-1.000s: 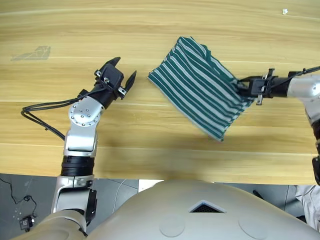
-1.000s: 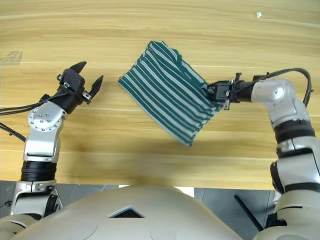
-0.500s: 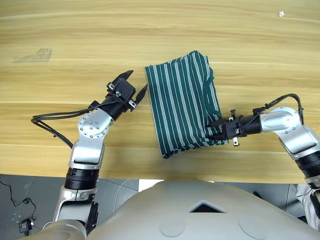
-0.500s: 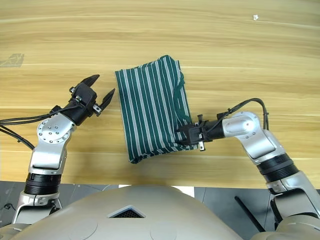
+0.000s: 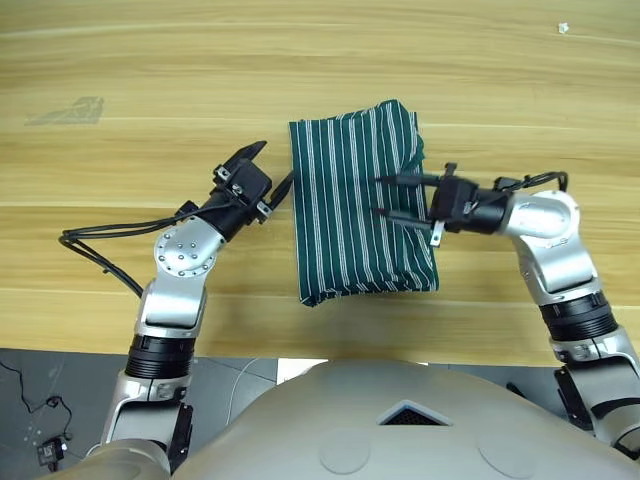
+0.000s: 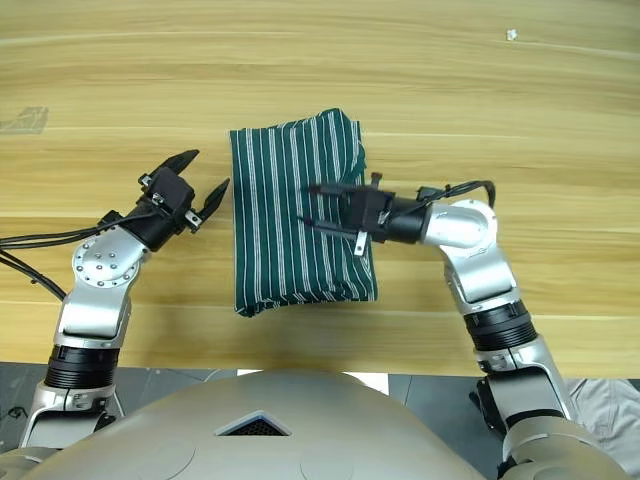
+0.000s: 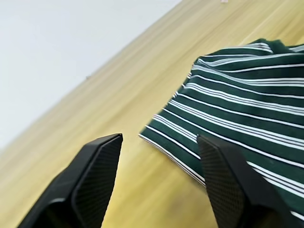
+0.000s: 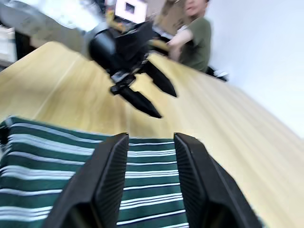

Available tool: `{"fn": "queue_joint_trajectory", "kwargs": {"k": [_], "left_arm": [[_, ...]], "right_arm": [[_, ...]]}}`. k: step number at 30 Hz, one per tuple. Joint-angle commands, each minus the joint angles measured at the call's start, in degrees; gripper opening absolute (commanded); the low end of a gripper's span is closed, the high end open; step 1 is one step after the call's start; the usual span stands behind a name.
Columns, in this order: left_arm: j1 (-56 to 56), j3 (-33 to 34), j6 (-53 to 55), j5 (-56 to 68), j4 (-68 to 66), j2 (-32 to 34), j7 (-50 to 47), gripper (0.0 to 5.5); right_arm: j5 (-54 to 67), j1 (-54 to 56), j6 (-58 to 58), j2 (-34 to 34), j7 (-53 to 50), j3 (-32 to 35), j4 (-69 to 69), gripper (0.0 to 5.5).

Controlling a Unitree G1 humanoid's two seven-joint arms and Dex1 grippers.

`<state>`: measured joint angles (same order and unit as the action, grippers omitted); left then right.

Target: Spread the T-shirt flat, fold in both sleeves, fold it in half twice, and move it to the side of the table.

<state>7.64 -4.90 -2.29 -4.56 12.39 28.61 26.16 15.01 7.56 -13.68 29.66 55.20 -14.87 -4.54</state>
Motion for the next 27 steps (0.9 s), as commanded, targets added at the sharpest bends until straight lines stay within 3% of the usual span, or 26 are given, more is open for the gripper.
{"fn": "queue_joint_trajectory", "kwargs": {"k": [1,6,8,14,19,27], "left_arm": [[6.6,3.2,-12.3,-8.1,2.2,8.6,-0.1,3.06],[19.7,3.8,-29.8,-21.0,6.1,16.2,-2.4,3.77],[23.2,4.5,-34.2,-26.1,6.2,17.1,-4.7,4.04],[24.5,2.6,-41.2,-38.0,3.3,20.0,-7.5,4.04],[21.3,-1.6,-42.0,-41.0,0.9,18.1,-8.4,4.04],[17.3,-6.8,-42.1,-42.4,-1.5,17.4,-9.4,4.04]], "right_arm": [[-5.6,-3.5,-15.7,5.5,-0.8,7.4,6.7,1.75],[-12.0,-7.5,-35.5,11.6,-2.6,13.5,13.9,2.63],[-15.8,-7.8,-42.1,13.9,-3.1,13.7,15.8,2.65],[-31.4,-8.6,-59.9,17.9,-7.7,12.5,25.1,2.65],[-39.3,-8.8,-65.0,18.0,-11.7,7.9,30.0,2.65],[-41.9,-7.6,-64.1,16.5,-16.8,0.1,29.9,2.65]]}}
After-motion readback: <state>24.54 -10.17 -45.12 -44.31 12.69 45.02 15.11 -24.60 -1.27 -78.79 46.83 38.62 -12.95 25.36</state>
